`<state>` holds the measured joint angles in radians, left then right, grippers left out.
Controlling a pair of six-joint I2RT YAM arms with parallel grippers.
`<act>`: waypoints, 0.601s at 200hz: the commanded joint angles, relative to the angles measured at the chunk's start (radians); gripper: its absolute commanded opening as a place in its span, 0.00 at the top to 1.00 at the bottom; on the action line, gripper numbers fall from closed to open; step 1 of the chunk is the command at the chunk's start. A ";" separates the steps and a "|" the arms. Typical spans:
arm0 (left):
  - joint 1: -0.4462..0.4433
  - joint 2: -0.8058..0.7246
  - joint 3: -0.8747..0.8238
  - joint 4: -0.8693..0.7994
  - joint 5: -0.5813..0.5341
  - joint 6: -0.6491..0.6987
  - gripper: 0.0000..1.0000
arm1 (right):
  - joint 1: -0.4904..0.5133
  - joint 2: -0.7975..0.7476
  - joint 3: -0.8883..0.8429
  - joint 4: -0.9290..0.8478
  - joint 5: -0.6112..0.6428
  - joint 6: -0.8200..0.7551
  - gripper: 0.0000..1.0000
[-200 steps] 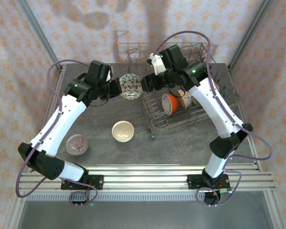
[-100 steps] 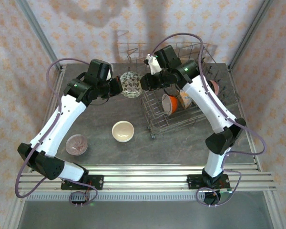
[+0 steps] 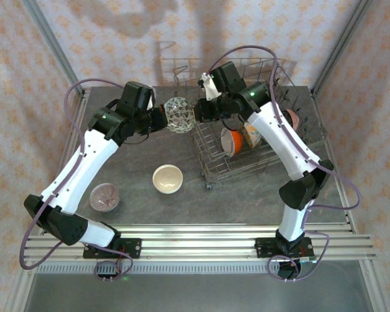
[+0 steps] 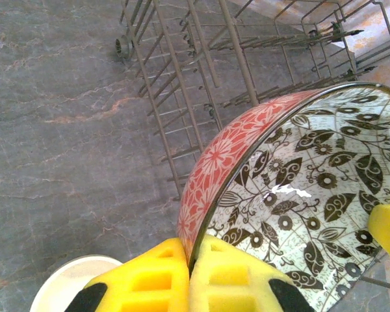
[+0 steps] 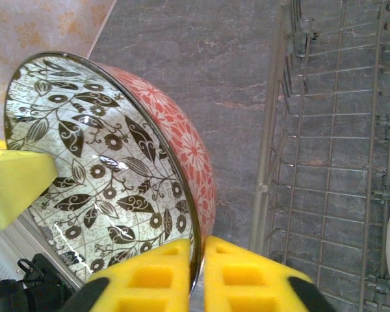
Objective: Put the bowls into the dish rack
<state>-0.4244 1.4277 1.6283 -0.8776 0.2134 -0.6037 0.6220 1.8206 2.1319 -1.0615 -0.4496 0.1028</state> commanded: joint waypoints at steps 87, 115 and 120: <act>-0.031 -0.015 0.045 0.072 -0.015 0.004 1.00 | 0.007 0.037 0.063 0.000 0.106 0.037 0.83; -0.038 -0.005 0.060 0.043 -0.055 0.013 1.00 | 0.007 0.029 0.065 -0.009 0.126 0.034 0.75; -0.040 -0.002 0.062 0.042 -0.057 0.014 1.00 | 0.007 0.028 0.065 -0.009 0.126 0.033 0.73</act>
<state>-0.4526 1.4277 1.6375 -0.8494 0.2062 -0.6025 0.6277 1.8648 2.1605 -1.0611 -0.3756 0.1360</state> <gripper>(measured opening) 0.046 0.242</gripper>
